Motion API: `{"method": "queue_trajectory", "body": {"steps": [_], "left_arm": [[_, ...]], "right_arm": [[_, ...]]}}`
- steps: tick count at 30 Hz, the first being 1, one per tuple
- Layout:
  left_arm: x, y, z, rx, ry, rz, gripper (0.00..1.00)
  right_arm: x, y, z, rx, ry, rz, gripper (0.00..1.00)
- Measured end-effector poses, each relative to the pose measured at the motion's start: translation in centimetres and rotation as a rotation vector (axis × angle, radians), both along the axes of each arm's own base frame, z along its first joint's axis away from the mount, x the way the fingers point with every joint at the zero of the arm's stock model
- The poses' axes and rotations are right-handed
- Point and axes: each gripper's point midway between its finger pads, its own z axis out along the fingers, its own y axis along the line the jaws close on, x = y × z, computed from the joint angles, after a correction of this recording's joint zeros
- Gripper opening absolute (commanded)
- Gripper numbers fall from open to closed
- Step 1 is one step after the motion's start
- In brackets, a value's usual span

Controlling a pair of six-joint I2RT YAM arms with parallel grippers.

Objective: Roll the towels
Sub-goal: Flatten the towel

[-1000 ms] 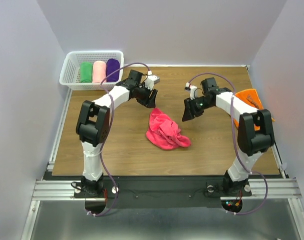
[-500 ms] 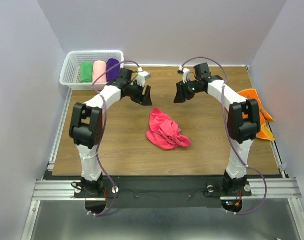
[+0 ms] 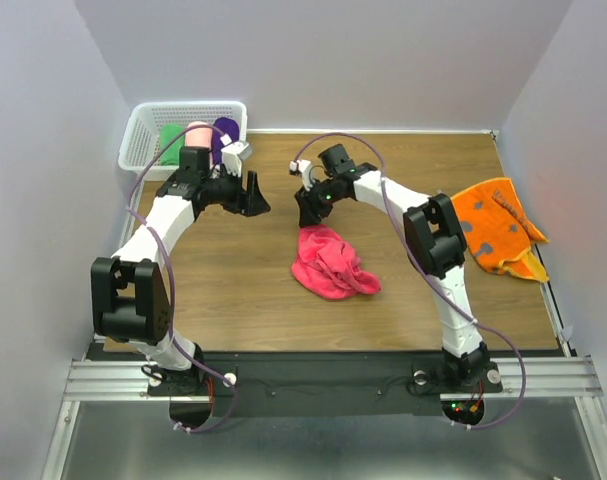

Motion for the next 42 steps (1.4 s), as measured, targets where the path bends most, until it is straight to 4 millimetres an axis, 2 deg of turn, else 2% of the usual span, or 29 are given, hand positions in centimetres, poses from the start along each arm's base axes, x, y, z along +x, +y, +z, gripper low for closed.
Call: {"method": "queue_trajectory", "body": {"steps": [3,4,5,6,11,13,15,18,20,22,25,27,29,32,35,39,42], "left_arm": [[-1.0,0.2,-1.8,0.003,0.053,0.001,0.69],[-1.3,0.2,-2.2,0.004,0.063,0.001,0.68],[-1.4,0.2,-2.5,0.004,0.071,0.002,0.68],[-1.7,0.2,-2.8,0.002,0.081,0.003,0.68],[-2.8,0.2,-3.2,-0.016,0.09,0.017,0.68],[-3.0,0.2,-2.8,-0.025,0.084,0.019,0.68],[-2.9,0.1,-2.4,-0.033,0.068,0.019,0.67],[-2.6,-0.1,-2.0,-0.041,0.053,0.018,0.67],[-2.6,-0.4,-2.0,-0.038,0.049,0.016,0.7],[-2.9,-1.3,-2.0,-0.033,0.044,-0.002,0.72],[-3.7,-3.5,-1.9,-0.026,0.035,-0.045,0.75],[-4.3,-5.5,-1.7,-0.026,0.024,-0.078,0.76],[-4.7,-6.9,-1.4,-0.03,0.011,-0.097,0.76],[-5.3,-8.8,-1.3,-0.032,-0.007,-0.125,0.73],[-5.2,-10.4,-2.1,-0.029,-0.002,-0.138,0.66],[-3.3,-11.2,-4.5,-0.003,0.034,-0.095,0.65],[-1.9,-11.7,-6.2,0.014,0.057,-0.079,0.67]], "right_arm": [[-0.7,0.8,-1.0,-0.019,-0.002,0.027,0.34],[-0.7,0.8,-1.3,-0.027,0.0,0.026,0.17],[-0.6,0.7,-1.6,-0.033,-0.002,0.026,0.06],[-0.4,0.5,-1.9,-0.045,-0.004,0.019,0.01],[0.8,-0.8,-2.2,-0.089,-0.03,-0.018,0.01],[1.2,-1.4,-1.3,-0.099,-0.043,-0.038,0.01],[2.2,-2.1,0.7,-0.084,-0.071,-0.064,0.01],[4.1,-3.8,5.2,-0.046,-0.143,-0.119,0.01],[5.6,-5.6,9.7,-0.011,-0.224,-0.169,0.0],[6.5,-7.3,13.9,0.019,-0.295,-0.22,0.0],[7.2,-9.6,19.0,0.039,-0.393,-0.294,0.0],[7.2,-10.6,21.5,0.037,-0.45,-0.338,0.0],[7.4,-11.5,22.9,0.034,-0.482,-0.375,0.01],[7.8,-12.5,23.4,0.026,-0.491,-0.418,0.01],[8.5,-14.6,22.6,-0.002,-0.478,-0.467,0.01],[8.8,-17.3,21.6,-0.04,-0.453,-0.533,0.01],[9.1,-19.0,22.1,-0.057,-0.462,-0.584,0.01]]}}
